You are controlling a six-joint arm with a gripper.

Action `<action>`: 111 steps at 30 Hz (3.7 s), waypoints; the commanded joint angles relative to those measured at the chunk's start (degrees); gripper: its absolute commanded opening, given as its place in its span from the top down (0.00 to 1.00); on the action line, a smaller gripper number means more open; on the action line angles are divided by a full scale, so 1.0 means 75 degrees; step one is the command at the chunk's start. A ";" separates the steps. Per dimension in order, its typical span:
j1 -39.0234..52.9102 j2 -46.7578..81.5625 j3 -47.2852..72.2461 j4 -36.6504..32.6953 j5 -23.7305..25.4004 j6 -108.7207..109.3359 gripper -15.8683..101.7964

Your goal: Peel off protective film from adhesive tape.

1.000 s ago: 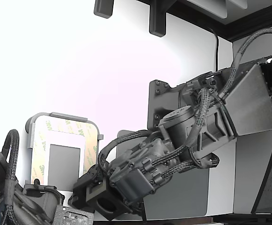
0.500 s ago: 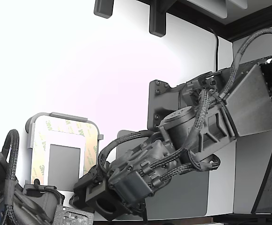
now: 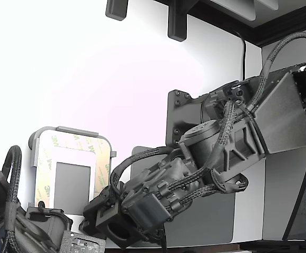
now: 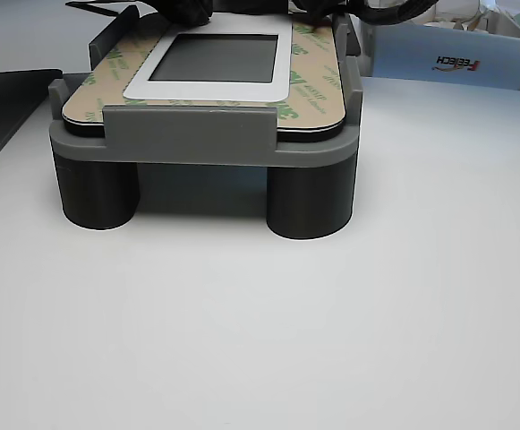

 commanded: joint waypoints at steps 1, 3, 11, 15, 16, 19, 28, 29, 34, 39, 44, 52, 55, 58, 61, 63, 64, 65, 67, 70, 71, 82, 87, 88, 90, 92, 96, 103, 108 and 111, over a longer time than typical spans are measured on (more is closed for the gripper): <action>-0.0082 0.0152 -0.0234 -0.0059 -0.0070 0.0035 0.96; -0.0082 0.0164 -0.0211 -0.0094 -0.0070 0.0059 0.96; -0.0094 0.0176 -0.0199 -0.0117 -0.0082 0.0105 0.96; -0.0105 0.0223 -0.0152 -0.0152 -0.0070 0.0141 0.95; -0.0117 0.0234 -0.0129 -0.0152 -0.0070 0.0141 0.94; -0.0141 0.0281 -0.0070 -0.0164 -0.0059 0.0059 0.93; -0.0152 0.0305 -0.0047 -0.0117 0.0047 -0.0164 0.92; -0.0152 0.0293 -0.0070 -0.0105 0.0035 -0.0164 0.93; -0.0164 0.0270 -0.0188 -0.0023 0.0000 -0.0117 0.93; -0.0188 0.0270 -0.0199 -0.0035 -0.0082 0.0000 0.92; -0.0223 0.0270 -0.0188 -0.0082 -0.0129 0.0035 0.90; -0.0281 0.0281 -0.0188 -0.0117 -0.0176 0.0059 0.90; -0.0305 0.0293 -0.0188 -0.0117 -0.0199 0.0082 0.89; -0.0305 0.0293 -0.0176 -0.0141 -0.0211 0.0094 0.89; -0.0305 0.0305 -0.0164 -0.0164 -0.0211 0.0105 0.89; -0.0305 0.0305 -0.0152 -0.0187 -0.0223 0.0105 0.89; -0.0305 0.0305 -0.0141 -0.0187 -0.0223 0.0094 0.89; -0.0305 0.0305 -0.0141 -0.0199 -0.0223 0.0070 0.89; -0.0305 0.0293 -0.0141 -0.0223 -0.0211 0.0000 0.89; -0.0305 0.0281 -0.0023 -0.0340 -0.0176 -0.0258 0.88; -0.0305 0.0281 0.0023 -0.0387 -0.0164 -0.0281 0.88; -0.0281 0.0316 0.0176 -0.0492 -0.0164 -0.0352 0.89; -0.0246 0.0316 0.0211 -0.0586 -0.0188 -0.0328 0.90; -0.0234 0.0316 0.0223 -0.0598 -0.0188 -0.0305 0.90; -0.0223 0.0340 0.0234 -0.0621 -0.0199 -0.0258 0.90; -0.0199 0.0340 0.0234 -0.0621 -0.0199 -0.0223 0.91; -0.0199 0.0387 0.0352 -0.0773 -0.0223 -0.0164 0.91; -0.0199 0.0387 0.0352 -0.0809 -0.0211 -0.0152 0.92; -0.0199 0.0305 0.0129 -0.0598 -0.0164 -0.0164 0.92; -0.0199 0.0305 0.0199 -0.0621 -0.0141 -0.0211 0.91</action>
